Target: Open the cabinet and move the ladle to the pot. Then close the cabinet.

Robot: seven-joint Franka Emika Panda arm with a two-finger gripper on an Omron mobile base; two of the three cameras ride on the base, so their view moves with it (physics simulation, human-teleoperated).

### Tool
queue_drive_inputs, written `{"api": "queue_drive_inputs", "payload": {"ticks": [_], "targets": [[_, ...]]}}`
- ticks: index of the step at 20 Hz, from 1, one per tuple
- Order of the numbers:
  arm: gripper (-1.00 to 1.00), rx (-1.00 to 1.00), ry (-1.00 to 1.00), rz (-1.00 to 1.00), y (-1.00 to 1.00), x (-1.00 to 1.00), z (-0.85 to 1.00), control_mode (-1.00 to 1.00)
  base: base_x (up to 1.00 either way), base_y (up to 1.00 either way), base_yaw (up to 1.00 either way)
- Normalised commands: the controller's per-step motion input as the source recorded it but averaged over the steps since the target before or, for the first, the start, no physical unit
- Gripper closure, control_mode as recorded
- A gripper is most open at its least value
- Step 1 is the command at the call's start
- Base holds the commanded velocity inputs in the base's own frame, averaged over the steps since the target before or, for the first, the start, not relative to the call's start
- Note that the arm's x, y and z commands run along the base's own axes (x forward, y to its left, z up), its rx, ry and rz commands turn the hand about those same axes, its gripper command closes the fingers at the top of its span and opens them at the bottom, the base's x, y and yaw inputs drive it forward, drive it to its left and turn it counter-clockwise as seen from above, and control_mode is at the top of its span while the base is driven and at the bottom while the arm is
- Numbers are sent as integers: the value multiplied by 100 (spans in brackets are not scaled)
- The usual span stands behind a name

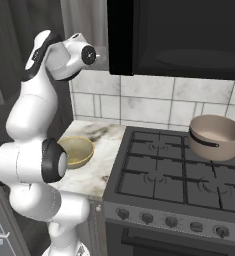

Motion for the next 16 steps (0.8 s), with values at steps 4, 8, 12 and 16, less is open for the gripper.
{"api": "queue_drive_inputs", "payload": {"ticks": [4,8,12,16], "targets": [[-100,0,5,0,9,26,-8,-100,0,0,0],[-100,0,6,0,4,13,-13,-100,0,0,0],[-100,0,4,0,2,8,-8,-100,0,0,0],[-100,0,2,0,7,3,0,-100,0,0,0]]}}
